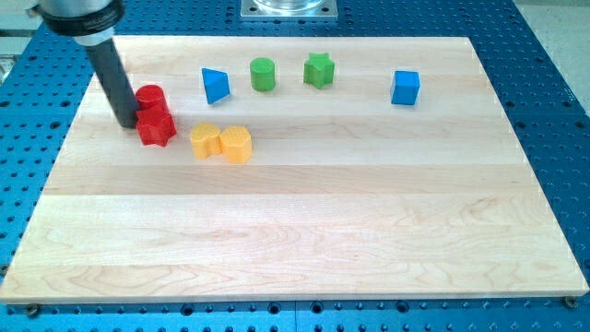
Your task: Push the red blocks to the right
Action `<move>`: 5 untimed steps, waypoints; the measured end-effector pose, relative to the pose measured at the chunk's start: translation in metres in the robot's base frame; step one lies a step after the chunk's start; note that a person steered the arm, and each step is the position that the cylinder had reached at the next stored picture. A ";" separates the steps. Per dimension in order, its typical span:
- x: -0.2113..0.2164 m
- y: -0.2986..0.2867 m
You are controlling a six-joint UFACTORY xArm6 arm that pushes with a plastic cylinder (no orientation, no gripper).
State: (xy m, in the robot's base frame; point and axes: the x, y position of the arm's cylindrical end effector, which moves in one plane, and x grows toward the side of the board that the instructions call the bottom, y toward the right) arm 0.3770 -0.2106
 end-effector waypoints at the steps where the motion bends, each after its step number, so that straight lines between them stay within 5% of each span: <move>1: -0.001 0.015; 2: 0.029 -0.043; 4: 0.040 0.008; 5: 0.030 -0.027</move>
State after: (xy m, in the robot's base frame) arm 0.4065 -0.2372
